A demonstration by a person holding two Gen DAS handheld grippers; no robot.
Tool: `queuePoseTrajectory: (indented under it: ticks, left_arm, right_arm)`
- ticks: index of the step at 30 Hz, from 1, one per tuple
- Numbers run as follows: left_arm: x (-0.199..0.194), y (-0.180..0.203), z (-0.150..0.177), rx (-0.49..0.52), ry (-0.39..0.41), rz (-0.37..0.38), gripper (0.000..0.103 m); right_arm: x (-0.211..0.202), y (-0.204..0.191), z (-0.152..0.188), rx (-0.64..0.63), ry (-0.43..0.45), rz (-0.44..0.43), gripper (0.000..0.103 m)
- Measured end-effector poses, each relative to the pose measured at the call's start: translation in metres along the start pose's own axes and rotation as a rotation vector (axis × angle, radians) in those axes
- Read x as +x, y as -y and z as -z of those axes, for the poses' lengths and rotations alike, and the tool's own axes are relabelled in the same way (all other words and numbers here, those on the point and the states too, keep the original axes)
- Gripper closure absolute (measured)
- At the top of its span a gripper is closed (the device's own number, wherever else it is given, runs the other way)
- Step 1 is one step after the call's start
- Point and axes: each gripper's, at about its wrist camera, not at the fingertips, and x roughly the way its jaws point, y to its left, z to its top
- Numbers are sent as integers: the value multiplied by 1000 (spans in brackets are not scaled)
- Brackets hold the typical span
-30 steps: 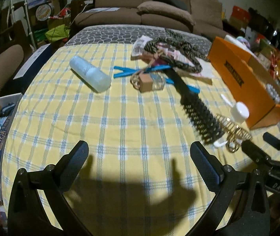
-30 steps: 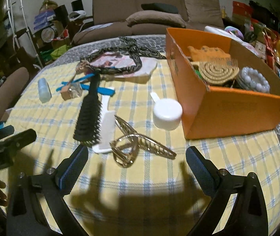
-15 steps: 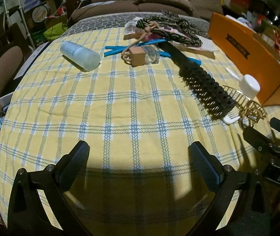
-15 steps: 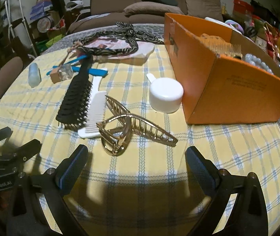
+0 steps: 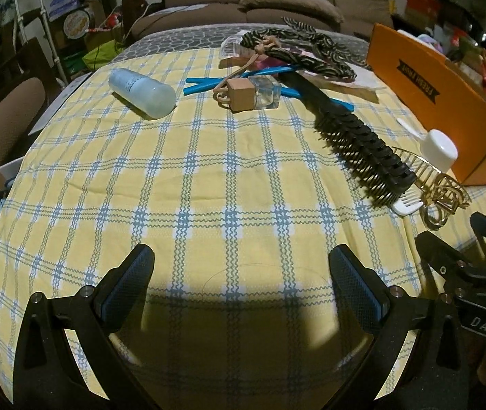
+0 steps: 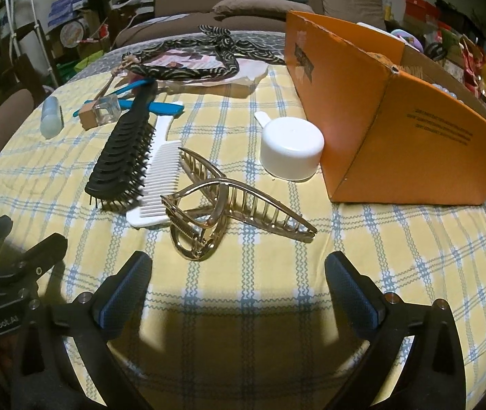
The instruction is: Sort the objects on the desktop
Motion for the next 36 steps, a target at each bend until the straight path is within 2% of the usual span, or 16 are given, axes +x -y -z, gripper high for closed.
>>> queuePoseTrajectory:
  ticks: [6,36]
  left_arm:
    - [0,0,0,-3,2,2,0]
    - [1,1,0,-10,4,-1,0]
  right_arm:
    - [0,-2,-1,-2,0,22,0]
    - [1,0,0,6,-1,13,0]
